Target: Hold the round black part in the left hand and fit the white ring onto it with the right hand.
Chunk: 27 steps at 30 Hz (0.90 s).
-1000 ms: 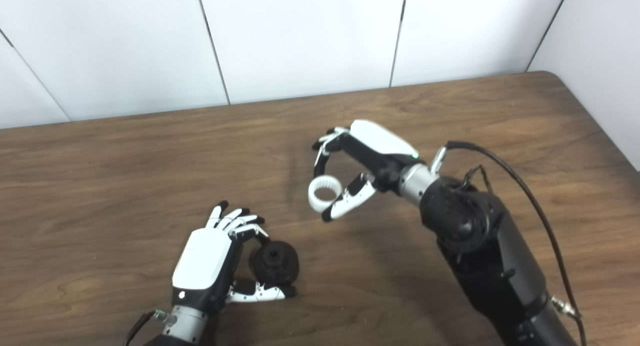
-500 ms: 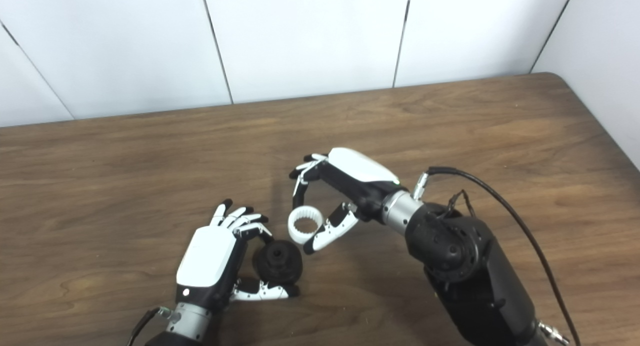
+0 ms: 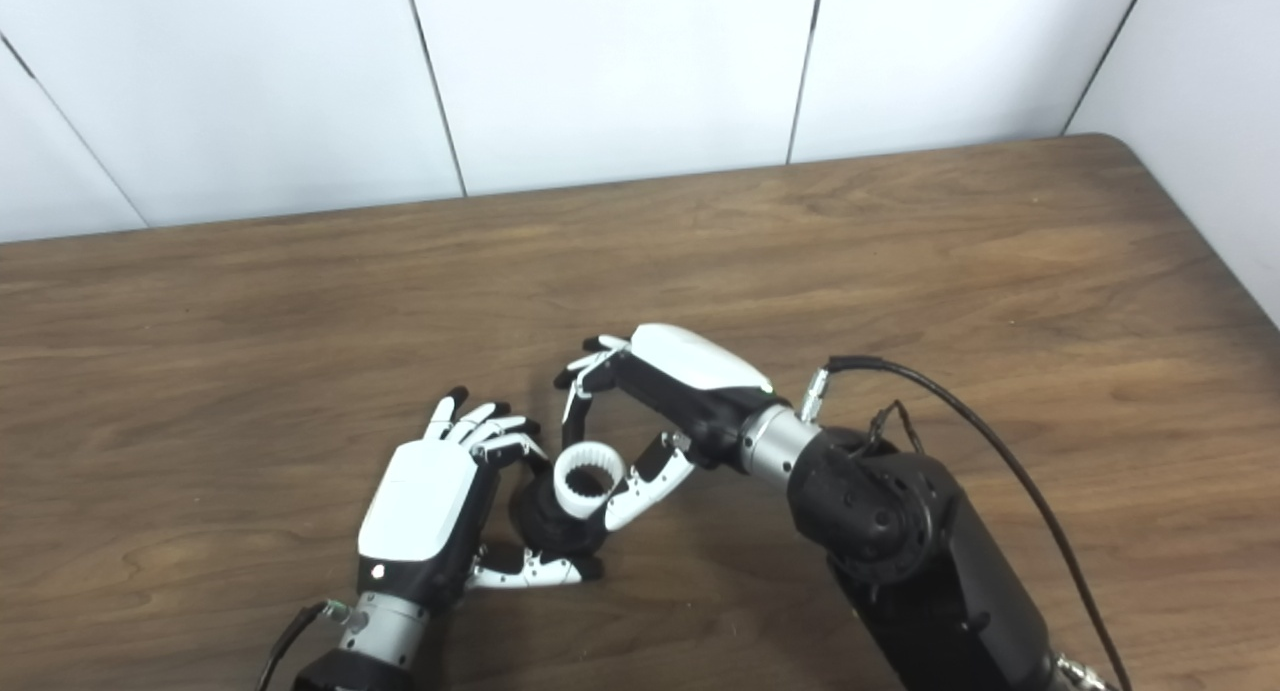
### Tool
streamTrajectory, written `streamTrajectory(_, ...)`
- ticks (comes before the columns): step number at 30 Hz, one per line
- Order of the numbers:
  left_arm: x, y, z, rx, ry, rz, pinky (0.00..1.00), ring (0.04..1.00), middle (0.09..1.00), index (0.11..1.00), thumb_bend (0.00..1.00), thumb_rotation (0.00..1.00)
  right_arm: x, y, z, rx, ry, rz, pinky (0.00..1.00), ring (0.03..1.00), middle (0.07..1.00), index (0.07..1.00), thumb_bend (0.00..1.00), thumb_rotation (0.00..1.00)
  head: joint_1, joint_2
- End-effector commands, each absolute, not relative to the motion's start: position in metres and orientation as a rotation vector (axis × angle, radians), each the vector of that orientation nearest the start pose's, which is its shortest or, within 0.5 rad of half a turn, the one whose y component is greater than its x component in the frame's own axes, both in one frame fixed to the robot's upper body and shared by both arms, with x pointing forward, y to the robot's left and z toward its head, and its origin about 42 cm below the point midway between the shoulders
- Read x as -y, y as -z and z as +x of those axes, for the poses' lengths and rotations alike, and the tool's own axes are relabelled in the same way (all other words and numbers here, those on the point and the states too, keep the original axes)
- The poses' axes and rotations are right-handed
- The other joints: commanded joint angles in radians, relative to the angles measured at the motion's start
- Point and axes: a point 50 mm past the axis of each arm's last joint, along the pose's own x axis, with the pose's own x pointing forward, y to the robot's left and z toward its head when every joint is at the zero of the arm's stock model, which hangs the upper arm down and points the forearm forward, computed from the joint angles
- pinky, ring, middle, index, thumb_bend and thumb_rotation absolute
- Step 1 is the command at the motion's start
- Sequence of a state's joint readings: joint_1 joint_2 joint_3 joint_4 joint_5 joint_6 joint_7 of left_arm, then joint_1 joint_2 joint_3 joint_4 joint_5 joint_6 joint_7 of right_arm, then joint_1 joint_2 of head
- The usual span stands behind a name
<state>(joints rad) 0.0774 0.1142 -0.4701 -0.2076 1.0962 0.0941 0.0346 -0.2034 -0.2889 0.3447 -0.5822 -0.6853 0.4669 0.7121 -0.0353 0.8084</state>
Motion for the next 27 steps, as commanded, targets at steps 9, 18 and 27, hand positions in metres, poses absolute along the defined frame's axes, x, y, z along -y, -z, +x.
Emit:
streamTrajectory(9, -0.119, -0.120, 0.232, 0.280, 0.303, 1.144, 1.00, 0.875, 0.773, 0.484, 0.52, 0.05, 0.162, -0.246, 0.280, 0.165, -0.619, -0.954, 1.00, 0.972, 0.847, 0.482, 0.52, 0.13, 0.003, 0.004)
streamTrajectory(18, -0.116, -0.121, 0.232, 0.282, 0.303, 1.144, 1.00, 0.876, 0.772, 0.484, 0.52, 0.06, 0.158, -0.249, 0.283, 0.175, -0.622, -0.951, 1.00, 0.974, 0.848, 0.482, 0.52, 0.13, 0.014, 0.001)
streamTrajectory(27, -0.114, -0.121, 0.232, 0.281, 0.306, 1.134, 1.00, 0.876, 0.770, 0.484, 0.52, 0.06, 0.155, -0.248, 0.286, 0.182, -0.623, -0.957, 1.00, 0.981, 0.846, 0.482, 0.52, 0.13, 0.018, -0.004)
